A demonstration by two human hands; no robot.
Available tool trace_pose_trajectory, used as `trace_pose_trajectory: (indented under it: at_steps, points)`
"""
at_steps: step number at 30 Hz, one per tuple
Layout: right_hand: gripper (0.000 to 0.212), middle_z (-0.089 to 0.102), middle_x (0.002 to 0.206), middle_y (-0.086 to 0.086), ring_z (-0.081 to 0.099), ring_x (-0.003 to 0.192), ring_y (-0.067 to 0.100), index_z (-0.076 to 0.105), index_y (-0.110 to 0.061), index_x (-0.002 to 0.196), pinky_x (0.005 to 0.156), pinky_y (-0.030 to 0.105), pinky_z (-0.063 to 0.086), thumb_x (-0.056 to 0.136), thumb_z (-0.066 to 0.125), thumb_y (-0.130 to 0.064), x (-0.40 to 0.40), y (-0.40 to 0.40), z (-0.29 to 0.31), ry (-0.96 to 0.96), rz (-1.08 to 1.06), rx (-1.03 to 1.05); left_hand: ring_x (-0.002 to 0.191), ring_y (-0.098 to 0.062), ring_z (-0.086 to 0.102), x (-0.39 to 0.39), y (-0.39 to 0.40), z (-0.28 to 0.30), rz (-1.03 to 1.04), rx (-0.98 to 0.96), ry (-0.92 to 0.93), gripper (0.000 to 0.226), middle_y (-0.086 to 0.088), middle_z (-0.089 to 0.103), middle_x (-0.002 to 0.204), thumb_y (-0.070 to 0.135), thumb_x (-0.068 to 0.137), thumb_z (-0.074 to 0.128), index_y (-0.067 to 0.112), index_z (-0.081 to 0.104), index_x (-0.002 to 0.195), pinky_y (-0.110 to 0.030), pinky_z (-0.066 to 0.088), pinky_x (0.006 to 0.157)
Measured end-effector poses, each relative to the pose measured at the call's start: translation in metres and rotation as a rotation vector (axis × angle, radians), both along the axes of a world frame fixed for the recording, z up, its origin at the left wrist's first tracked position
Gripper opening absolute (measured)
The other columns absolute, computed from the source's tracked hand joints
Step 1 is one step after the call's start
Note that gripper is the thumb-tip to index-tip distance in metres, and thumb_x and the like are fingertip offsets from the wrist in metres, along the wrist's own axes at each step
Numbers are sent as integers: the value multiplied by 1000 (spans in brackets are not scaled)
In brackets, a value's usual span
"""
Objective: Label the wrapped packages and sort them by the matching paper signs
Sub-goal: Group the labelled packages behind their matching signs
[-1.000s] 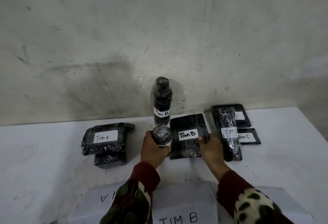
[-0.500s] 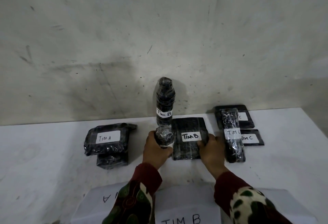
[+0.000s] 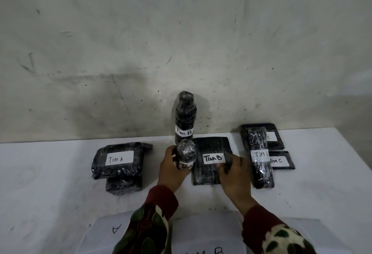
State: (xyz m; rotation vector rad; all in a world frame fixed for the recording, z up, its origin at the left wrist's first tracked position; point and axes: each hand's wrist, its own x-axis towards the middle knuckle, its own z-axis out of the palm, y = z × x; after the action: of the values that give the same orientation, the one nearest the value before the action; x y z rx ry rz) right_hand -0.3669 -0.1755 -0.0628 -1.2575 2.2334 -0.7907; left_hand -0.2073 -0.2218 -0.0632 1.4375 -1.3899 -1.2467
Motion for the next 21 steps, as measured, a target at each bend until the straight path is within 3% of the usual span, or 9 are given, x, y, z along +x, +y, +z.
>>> trace_pose_trajectory:
  at_steps: [3,6,8,12,16,18,21]
  points:
    - [47,45,126,19,42,119,32,46,-3,125,100,42,39,86,61,-26,0,0,2,6,-1,-9,85,5,52,-2,-7,-5,38,16,-2,62,20,53,96,-9,67,73,17,45,115,1,43,64]
    - [46,44,127,17,42,119,31,46,-4,124,100,41,39,86,60,-27,-1,1,4,21,2,0,94,-11,55,-4,-11,-9,64,58,12,64,5,56,106,-6,68,72,14,45,123,-28,53,82]
    - [47,43,128,16,40,121,30,45,-5,125,101,40,38,86,60,-28,-2,1,4,32,10,7,95,-13,55,-5,-12,-11,75,72,28,64,2,56,108,-4,68,72,14,45,124,-38,53,84]
    - [54,40,133,11,36,126,27,40,-11,132,105,43,34,86,59,-32,0,0,5,54,67,19,86,4,53,-6,-13,-15,85,73,21,61,6,56,103,-3,70,71,19,45,120,-24,47,75]
    - [56,38,134,9,35,126,25,39,-12,132,104,41,34,85,60,-34,2,-2,5,77,74,2,85,8,50,-6,-12,-16,86,82,18,63,10,54,102,-2,70,70,18,44,123,-5,45,60]
    - [54,39,133,9,36,125,25,41,-13,131,103,41,34,85,60,-33,2,-1,6,70,71,-8,86,6,51,-5,-11,-14,84,80,20,65,5,54,108,-2,70,71,17,43,125,-8,45,65]
    - [52,39,132,9,36,125,25,42,-13,129,103,43,35,84,62,-32,2,0,6,45,71,-18,104,-14,53,-5,-10,-12,71,75,-1,69,-4,52,123,1,70,73,16,40,128,-29,45,88]
